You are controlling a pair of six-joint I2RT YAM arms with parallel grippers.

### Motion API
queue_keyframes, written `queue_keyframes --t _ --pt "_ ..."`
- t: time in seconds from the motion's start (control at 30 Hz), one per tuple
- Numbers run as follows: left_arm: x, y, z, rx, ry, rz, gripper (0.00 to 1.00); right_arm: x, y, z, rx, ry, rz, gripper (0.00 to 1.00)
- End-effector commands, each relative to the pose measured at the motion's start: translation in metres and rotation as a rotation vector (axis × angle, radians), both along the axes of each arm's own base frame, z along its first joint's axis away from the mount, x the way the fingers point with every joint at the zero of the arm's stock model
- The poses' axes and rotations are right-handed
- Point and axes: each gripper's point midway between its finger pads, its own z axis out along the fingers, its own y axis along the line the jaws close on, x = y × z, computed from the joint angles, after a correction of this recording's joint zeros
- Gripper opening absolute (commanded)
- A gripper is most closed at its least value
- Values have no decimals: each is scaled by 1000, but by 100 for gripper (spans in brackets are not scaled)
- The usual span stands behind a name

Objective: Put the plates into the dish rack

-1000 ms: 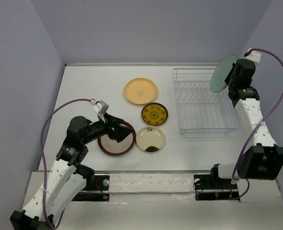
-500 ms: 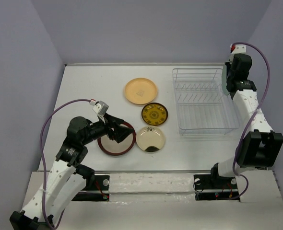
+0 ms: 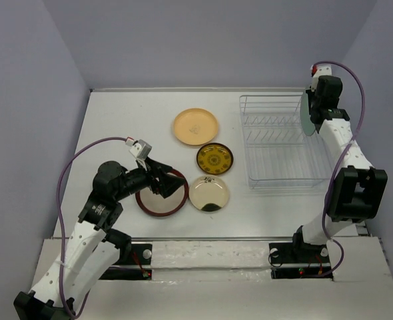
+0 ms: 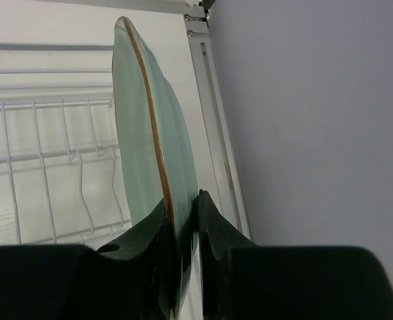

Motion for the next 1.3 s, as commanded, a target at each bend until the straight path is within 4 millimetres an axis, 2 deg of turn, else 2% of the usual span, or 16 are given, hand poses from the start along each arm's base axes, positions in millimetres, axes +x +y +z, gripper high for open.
queue_keyframes --t 0.0,0.2,0.3,0.43,0.53,0.63,0.8,0.9,0.97,1.0,1.03,1.07,1.1,1.13,1.2,1.27 --pt "1 -1 24 -29 -69 -7 99 16 -1 64 2 -228 5 7" --pt "2 -1 20 -24 -56 -4 99 24 3 21 71 -167 -3 7" --pt "5 0 18 -21 -50 2 99 28 7 10 104 -156 3 17" --pt "8 0 16 -19 -38 8 99 33 10 17 126 -178 10 42" --pt "11 2 15 -19 -32 19 99 33 8 26 138 -201 -16 70" --pt "14 4 12 -15 -21 30 99 28 -2 44 163 -253 -106 82" --pt "19 5 6 -8 3 40 99 12 7 81 344 -358 -184 84" --pt "25 11 5 0 3 79 99 -2 67 104 499 -407 -41 82" --pt "32 20 6 5 -4 141 99 -19 125 102 605 -369 145 75" --pt "34 24 8 7 -12 164 99 -28 175 100 675 -337 260 70" --pt "37 27 9 10 -19 189 99 -38 202 95 710 -311 332 61" --pt "41 33 13 11 -29 235 99 -52 227 80 767 -266 382 44" --pt "43 36 14 16 -35 258 99 -72 278 76 834 -206 536 37" --pt "44 40 17 15 -46 282 99 -83 300 67 864 -164 591 31" --pt "49 50 25 12 -70 354 99 -115 356 43 938 -31 757 26" --pt "54 60 30 11 -92 420 99 -132 384 29 967 64 858 26"
